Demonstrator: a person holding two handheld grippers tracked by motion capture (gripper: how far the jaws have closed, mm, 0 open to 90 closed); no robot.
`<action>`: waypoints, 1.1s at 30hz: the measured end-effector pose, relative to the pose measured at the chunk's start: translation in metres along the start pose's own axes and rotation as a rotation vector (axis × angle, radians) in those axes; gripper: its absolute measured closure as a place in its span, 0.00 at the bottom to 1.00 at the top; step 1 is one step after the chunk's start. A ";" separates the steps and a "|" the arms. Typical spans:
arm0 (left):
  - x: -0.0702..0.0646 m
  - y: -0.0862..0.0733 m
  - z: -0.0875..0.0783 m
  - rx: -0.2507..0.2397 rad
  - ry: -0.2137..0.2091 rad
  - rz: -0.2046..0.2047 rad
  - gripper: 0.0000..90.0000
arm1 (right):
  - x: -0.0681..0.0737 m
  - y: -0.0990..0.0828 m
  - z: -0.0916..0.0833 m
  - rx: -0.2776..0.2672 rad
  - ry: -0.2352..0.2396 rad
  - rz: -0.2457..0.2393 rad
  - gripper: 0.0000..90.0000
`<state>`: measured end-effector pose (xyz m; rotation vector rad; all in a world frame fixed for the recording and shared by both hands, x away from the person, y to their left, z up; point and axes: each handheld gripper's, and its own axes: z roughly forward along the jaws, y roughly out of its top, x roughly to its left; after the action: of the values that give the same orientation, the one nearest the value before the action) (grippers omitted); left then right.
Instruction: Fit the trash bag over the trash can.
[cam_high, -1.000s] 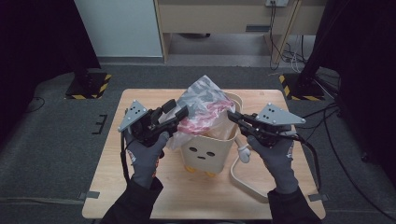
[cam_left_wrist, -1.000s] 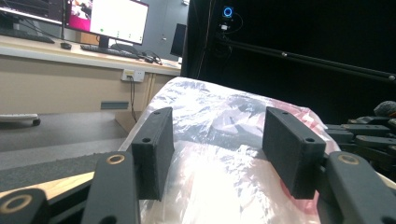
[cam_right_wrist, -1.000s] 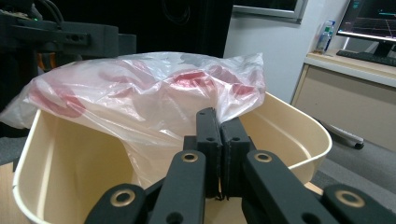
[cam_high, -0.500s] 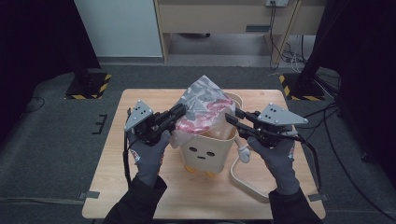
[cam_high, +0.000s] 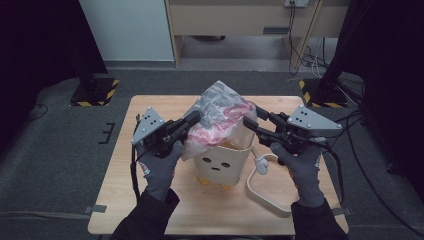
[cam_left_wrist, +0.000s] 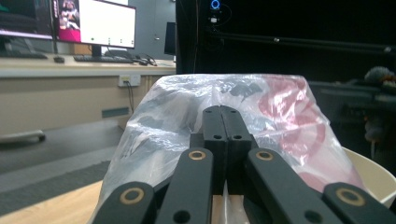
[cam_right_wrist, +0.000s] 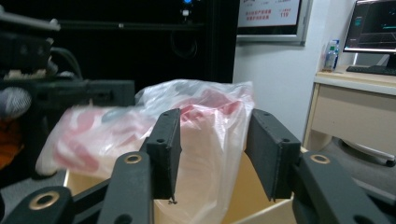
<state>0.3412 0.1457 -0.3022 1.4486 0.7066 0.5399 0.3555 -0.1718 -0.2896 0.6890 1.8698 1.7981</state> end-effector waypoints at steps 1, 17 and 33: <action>-0.003 0.000 0.000 0.004 0.001 0.018 1.00 | -0.001 0.001 0.000 -0.008 0.000 0.007 0.60; -0.027 0.001 0.015 0.019 -0.109 0.069 1.00 | -0.006 0.013 0.027 0.076 0.026 0.005 0.58; -0.025 0.005 0.013 -0.031 -0.098 0.015 0.87 | -0.005 0.001 0.031 0.176 0.001 -0.040 1.00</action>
<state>0.3339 0.1193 -0.2946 1.4420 0.6078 0.4866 0.3796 -0.1510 -0.2901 0.7062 2.0452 1.6231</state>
